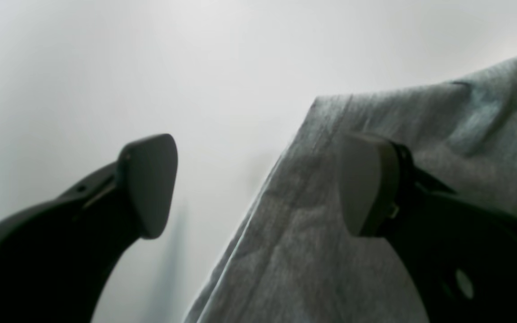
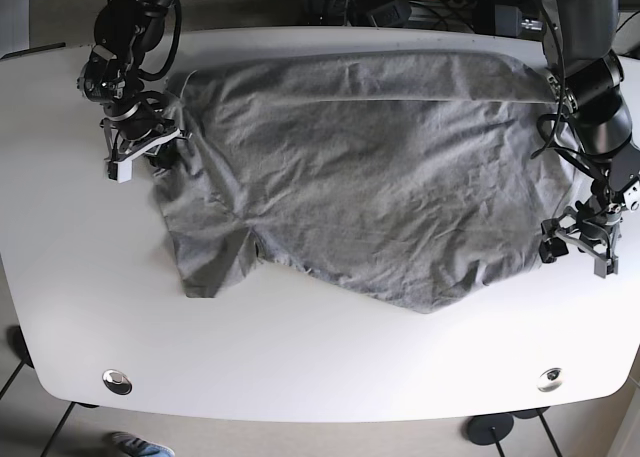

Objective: Fold the T-shirt properly
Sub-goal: 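Release with the left gripper and regrasp the shirt lower along its side, then lift the shirt with both grippers and shake it out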

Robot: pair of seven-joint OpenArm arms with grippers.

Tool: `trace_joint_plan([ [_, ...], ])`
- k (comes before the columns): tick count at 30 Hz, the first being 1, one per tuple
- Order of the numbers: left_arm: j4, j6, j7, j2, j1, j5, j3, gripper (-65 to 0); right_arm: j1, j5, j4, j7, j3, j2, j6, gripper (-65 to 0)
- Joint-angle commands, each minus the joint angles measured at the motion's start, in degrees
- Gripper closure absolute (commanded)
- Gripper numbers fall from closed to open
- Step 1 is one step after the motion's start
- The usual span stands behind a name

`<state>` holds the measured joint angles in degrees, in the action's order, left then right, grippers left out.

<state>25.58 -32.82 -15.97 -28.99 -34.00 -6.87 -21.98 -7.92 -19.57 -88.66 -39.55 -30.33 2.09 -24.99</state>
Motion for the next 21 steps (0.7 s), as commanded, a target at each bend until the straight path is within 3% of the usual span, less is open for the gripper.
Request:
trace_joint_plan([
  [1,-1.28,-0.28,4.05,-1.03,-1.83,-0.91,1.27,-52.5,0.58,-0.78,-0.88,1.35,-0.14,0.59,-0.37,-1.9],
  [3,-2.59,-0.28,5.99,-0.77,-1.74,-0.91,2.94,-52.5,0.58,-0.78,-0.96,1.35,-0.14,0.24,-0.37,-1.9],
  [11,-3.74,-0.37,5.37,4.77,-1.65,-0.47,4.17,-52.5,0.49,-0.78,-1.23,1.35,-0.40,-0.55,-0.37,-2.1],
  [13,-3.65,-2.57,4.23,5.30,-1.74,-0.47,6.20,-51.7,0.32,-0.78,-1.23,1.35,-0.49,-0.55,-0.37,-2.1],
  [16,-3.03,-5.73,5.20,6.88,-1.91,-0.99,14.02,-36.7,0.41,-0.78,-1.23,1.35,-0.57,-0.55,-0.37,-2.1],
  [20,-3.03,-5.47,11.00,7.06,-1.91,-0.99,14.72,-1.1,0.58,-0.78,-1.23,1.35,-0.31,-0.55,-0.37,-2.1],
  [21,-3.03,-5.47,11.35,7.06,-1.91,-0.99,14.72,0.0,0.58,-0.78,-1.23,1.35,-0.31,-0.55,-0.37,-2.1],
])
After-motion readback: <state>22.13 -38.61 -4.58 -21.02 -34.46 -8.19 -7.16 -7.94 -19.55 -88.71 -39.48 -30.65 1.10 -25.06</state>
